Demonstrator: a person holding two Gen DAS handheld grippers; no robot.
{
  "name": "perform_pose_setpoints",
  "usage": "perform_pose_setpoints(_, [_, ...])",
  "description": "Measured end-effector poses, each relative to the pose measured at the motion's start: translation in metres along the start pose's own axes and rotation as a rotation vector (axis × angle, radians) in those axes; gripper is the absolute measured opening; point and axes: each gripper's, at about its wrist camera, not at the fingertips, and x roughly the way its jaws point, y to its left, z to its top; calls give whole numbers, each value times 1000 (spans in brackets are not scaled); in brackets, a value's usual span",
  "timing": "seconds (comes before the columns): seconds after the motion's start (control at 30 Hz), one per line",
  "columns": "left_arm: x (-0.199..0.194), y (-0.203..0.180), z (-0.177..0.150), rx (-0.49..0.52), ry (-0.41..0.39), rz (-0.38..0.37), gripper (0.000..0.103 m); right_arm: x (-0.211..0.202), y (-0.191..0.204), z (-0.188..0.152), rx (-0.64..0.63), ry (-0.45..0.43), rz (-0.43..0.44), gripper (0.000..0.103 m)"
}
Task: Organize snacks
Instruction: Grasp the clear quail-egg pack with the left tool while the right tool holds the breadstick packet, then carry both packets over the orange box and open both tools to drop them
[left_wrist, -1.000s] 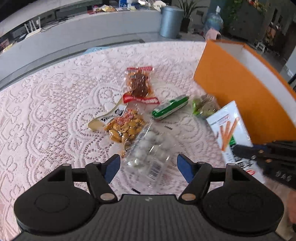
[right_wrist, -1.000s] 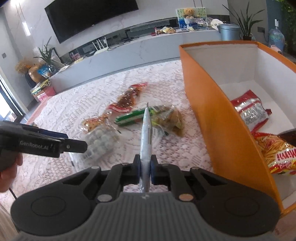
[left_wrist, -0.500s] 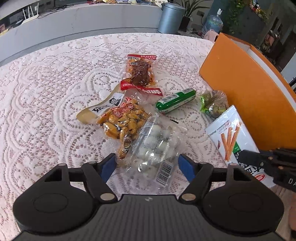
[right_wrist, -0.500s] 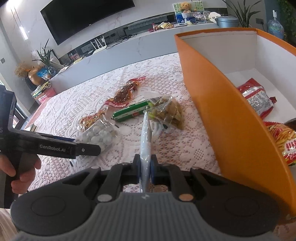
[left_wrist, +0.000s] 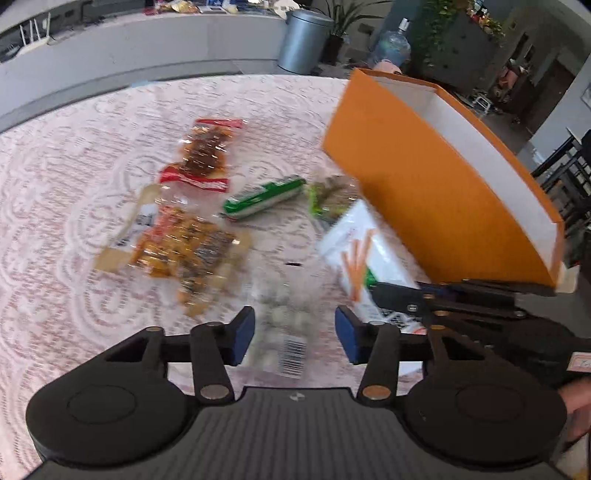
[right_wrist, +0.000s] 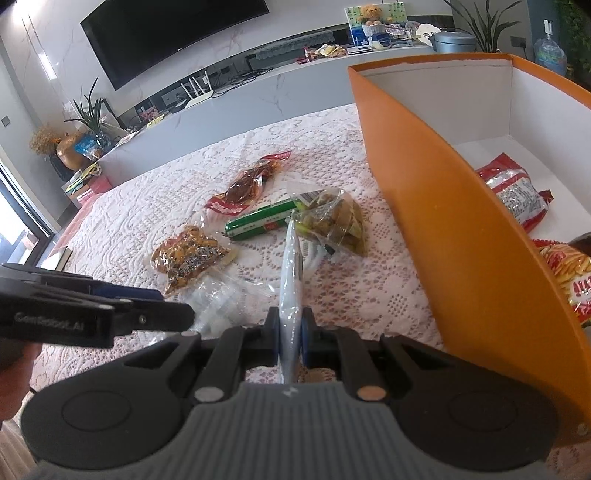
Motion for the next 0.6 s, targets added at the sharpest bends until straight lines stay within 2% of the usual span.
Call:
perform_pose_setpoints(0.1, [5,-4,-1,5,-3,66,57,1,-1,1,4,2,1,8])
perform_pose_setpoints(0.13, [9,-2,-1,13,-4,94,60,1,-1,1,6,3,2,8])
perform_pose_setpoints(0.2, [12,-3,-3,47,7,125,73,1,-3,1,13,5,4,8])
perform_pose_setpoints(0.3, [19,-10,-7,124,19,145,79,4,-2,1,9,11,3,8])
perform_pose_setpoints(0.43, [27,-20,-12,209,33,197,82,6,-3,1,13,16,7,10])
perform_pose_setpoints(0.6, [40,-25,-16,245,59,243,85,9,-5,2,23,23,7,11])
